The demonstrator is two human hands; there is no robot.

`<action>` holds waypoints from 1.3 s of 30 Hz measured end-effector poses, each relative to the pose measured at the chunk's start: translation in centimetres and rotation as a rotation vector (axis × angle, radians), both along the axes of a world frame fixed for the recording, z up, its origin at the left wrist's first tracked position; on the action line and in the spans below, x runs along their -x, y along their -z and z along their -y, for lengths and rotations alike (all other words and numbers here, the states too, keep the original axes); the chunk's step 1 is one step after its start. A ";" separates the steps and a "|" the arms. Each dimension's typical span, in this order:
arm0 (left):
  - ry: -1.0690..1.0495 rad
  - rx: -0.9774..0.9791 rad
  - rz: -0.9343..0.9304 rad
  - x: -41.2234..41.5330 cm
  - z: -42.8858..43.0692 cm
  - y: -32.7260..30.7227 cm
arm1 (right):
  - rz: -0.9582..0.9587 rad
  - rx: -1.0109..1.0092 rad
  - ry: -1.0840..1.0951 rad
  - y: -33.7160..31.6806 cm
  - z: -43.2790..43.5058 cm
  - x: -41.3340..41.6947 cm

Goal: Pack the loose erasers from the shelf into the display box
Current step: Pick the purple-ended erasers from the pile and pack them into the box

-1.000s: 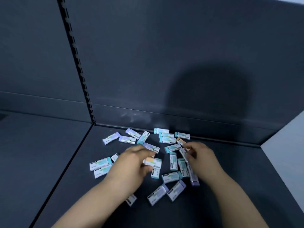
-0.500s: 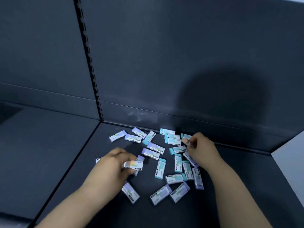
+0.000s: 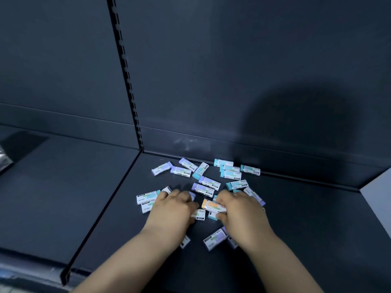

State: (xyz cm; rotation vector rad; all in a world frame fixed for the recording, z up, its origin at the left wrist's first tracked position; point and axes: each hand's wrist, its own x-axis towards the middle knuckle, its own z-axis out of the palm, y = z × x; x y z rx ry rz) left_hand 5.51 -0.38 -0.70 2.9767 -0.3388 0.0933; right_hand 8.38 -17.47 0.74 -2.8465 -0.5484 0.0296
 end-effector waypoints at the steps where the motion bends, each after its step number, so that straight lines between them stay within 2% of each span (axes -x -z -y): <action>1: 0.006 -0.036 0.002 -0.1 0.2 -0.1 | 0.010 0.021 -0.012 0.0 -0.2 -0.1; 4: -0.018 -0.070 0.019 0.0 0.0 -0.3 | 0.026 0.037 -0.052 0.5 -0.3 -0.2; 9: -0.039 -0.049 0.109 1.9 -2.5 -2.3 | 0.007 -0.156 -0.069 0.9 -0.3 0.8; 13: -0.056 -0.097 0.173 3.8 -5.5 -2.8 | 0.012 -0.226 -0.152 0.2 -3.0 1.9; 20: -0.121 -0.108 0.283 8.5 -15.0 -3.3 | 0.084 -0.256 -0.244 -1.2 -13.9 5.9; 24: -0.097 -0.120 0.367 10.9 -23.3 -3.1 | 0.094 -0.283 -0.235 -1.1 -22.0 8.8; 30: -0.034 -0.100 0.380 14.2 -35.1 -3.4 | 0.056 -0.323 -0.182 -1.4 -32.9 13.1; 39: -0.001 0.013 0.325 13.8 -41.7 -3.1 | -0.002 -0.387 -0.092 -2.1 -38.5 13.8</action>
